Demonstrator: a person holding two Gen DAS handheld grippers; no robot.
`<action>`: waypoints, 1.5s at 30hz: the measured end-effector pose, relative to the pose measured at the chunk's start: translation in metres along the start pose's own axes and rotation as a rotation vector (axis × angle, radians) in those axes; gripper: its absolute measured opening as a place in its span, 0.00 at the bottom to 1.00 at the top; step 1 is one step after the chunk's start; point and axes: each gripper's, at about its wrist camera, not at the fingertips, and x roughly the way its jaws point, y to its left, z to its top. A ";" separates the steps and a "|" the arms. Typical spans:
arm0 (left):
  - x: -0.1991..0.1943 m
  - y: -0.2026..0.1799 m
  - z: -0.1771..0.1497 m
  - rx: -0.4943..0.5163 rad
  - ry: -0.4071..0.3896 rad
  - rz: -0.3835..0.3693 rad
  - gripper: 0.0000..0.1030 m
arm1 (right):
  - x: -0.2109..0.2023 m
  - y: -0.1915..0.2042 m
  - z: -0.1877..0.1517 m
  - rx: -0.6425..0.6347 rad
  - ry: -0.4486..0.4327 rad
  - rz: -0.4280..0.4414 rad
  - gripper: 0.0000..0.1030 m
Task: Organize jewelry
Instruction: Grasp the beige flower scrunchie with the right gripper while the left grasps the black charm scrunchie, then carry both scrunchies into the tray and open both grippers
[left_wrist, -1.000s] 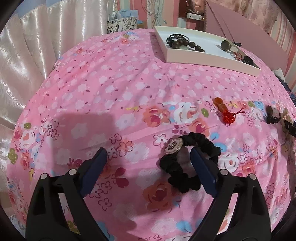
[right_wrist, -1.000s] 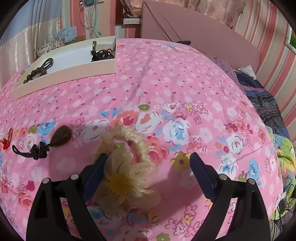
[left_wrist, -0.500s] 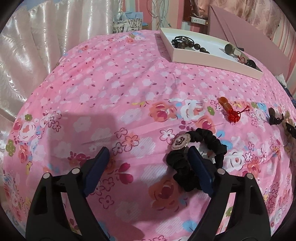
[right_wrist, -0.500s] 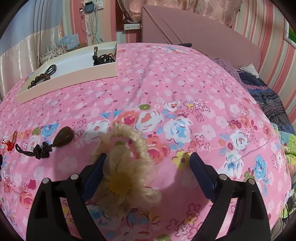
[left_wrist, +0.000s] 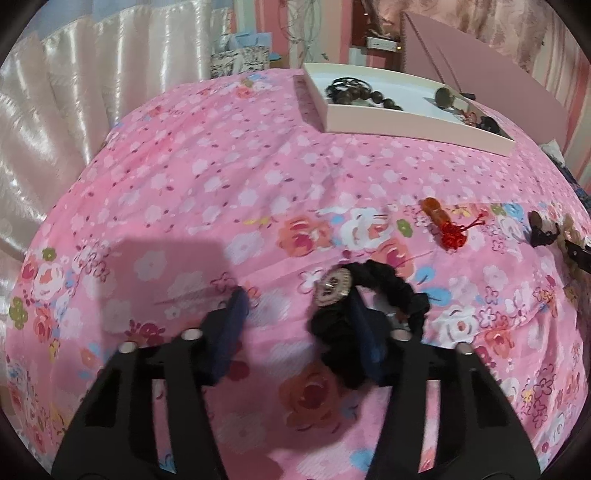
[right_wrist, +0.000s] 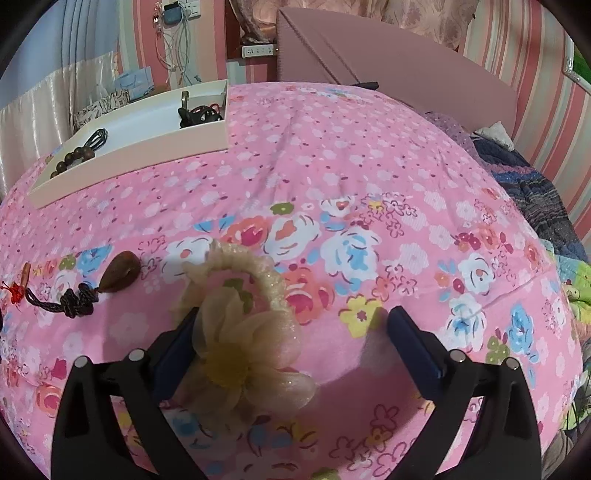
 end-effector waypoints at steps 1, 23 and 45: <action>0.000 -0.001 0.001 0.005 -0.001 -0.006 0.36 | 0.000 0.000 0.000 -0.002 -0.001 -0.001 0.95; 0.012 -0.001 0.023 0.040 0.044 -0.046 0.13 | -0.003 0.002 0.016 -0.034 -0.001 0.132 0.24; -0.012 -0.004 0.063 0.062 -0.053 -0.076 0.13 | -0.020 0.008 0.045 -0.129 -0.118 0.099 0.22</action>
